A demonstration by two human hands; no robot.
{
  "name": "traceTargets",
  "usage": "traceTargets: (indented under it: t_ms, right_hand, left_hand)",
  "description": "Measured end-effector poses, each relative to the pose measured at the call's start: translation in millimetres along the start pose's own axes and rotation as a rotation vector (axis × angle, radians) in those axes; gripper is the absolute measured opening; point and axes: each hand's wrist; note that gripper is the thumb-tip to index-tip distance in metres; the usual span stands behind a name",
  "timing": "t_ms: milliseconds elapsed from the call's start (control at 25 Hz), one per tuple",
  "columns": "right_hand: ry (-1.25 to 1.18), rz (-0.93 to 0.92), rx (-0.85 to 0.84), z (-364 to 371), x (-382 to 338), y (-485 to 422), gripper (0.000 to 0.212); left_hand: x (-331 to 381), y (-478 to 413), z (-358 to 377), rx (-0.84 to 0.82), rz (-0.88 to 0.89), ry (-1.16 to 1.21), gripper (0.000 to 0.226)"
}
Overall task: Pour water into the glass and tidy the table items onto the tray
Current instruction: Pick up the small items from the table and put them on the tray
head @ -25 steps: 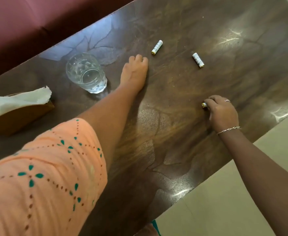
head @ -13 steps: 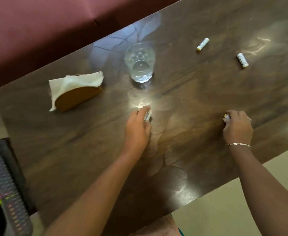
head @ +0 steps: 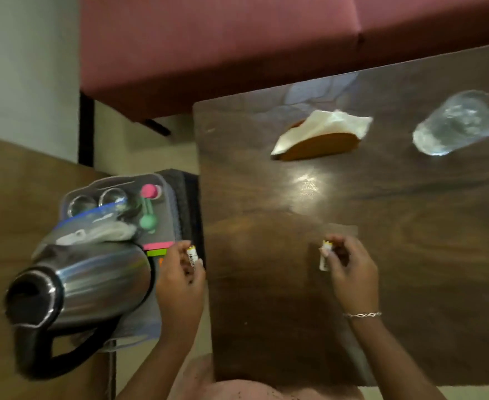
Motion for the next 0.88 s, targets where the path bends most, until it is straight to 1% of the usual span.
traceTargets:
  t_ms: [80, 160, 280, 440, 560, 680, 800, 880]
  right_hand:
    - [-0.044, -0.02, -0.103, 34.7, -31.3, 11.1, 0.016]
    - [-0.051, -0.04, -0.203, 61.3, -57.1, 20.1, 0.019]
    - [-0.019, -0.091, -0.303, 86.6, -81.5, 28.7, 0.019]
    - [0.015, -0.125, -0.373, 113.5, -104.0, 32.6, 0.019]
    - [0.054, -0.137, -0.419, 130.2, -117.3, 33.0, 0.017]
    - [0.113, -0.16, -0.478, 147.0, -128.7, 35.0, 0.016]
    - [0.178, -0.223, -0.545, 166.3, -141.1, 34.1, 0.013]
    - [0.282, -0.305, -0.582, 181.0, -150.1, 30.6, 0.011]
  left_hand:
    - [-38.5, -10.0, -21.6, 0.022, -0.056, -0.08, 0.024]
    - [-67.1, -9.3, -28.1, -0.038, -0.123, -0.109, 0.022]
    - [-88.5, -5.0, -19.4, -0.131, -0.196, -0.126, 0.021]
    - [-111.4, -18.2, -5.9, -0.144, -0.269, -0.103, 0.016]
    - [-121.2, -23.8, -0.8, -0.152, -0.368, -0.103, 0.022]
    - [-128.0, -22.7, 0.7, -0.212, -0.395, -0.13, 0.016]
    - [-138.7, -23.8, -1.2, -0.242, -0.446, -0.081, 0.017]
    - [-143.7, -23.5, -3.4, -0.235, -0.464, -0.038, 0.017]
Point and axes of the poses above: each hand's wrist, its own y-axis away from the middle knuckle, its own z-axis out of the palm, x = y × z, and after that the axes turned 9 degrees about y, right-handed
